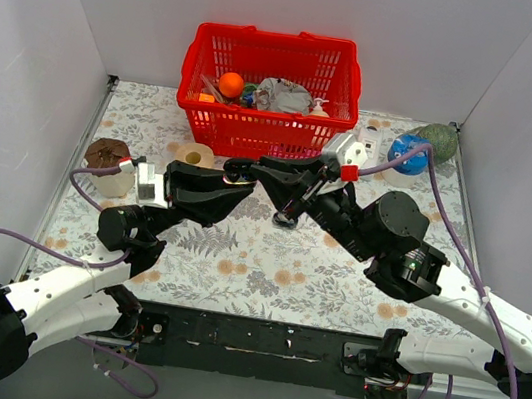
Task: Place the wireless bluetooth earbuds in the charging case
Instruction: Place the earbud in the charging case.
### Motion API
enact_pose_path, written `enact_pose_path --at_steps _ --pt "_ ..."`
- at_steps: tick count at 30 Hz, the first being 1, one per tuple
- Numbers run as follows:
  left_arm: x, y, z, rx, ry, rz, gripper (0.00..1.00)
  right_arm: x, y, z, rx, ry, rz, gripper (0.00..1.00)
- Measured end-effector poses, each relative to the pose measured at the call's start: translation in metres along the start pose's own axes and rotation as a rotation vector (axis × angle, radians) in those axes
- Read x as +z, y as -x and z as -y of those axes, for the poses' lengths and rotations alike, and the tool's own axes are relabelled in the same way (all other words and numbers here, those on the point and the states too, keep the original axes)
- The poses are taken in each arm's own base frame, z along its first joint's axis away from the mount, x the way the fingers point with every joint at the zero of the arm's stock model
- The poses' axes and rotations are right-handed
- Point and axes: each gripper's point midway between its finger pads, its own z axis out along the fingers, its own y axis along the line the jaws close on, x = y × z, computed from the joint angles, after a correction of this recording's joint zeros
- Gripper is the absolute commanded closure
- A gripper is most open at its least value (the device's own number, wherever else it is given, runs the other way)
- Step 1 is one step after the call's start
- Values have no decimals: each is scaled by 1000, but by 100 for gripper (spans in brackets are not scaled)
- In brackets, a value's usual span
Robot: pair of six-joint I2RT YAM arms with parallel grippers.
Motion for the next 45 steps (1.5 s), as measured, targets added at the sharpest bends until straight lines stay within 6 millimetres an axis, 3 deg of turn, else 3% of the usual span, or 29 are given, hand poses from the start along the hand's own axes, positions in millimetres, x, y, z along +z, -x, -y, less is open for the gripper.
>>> enact_pose_path --at_steps 15,19,26,33,41,43,45 --pt "2 2 0 1 -1 2 100 2 -4 -3 5 8 -10 99" --pt "1 1 0 1 -1 1 100 2 -5 -3 5 5 -13 85" --pt "1 -2 -1 -5 4 -11 100 0 -9 0 7 -13 -36 82" --pt "1 -2 -2 -6 6 -11 100 -1 -12 2 18 -23 -50 59" --pt "2 1 -1 -4 5 -1 100 -3 -17 6 32 -54 -83 48" --pt "2 1 -1 -4 5 0 100 -4 -17 8 38 -65 -86 38" --pt "2 2 -1 -3 4 3 100 -4 -16 10 46 -76 -84 15"
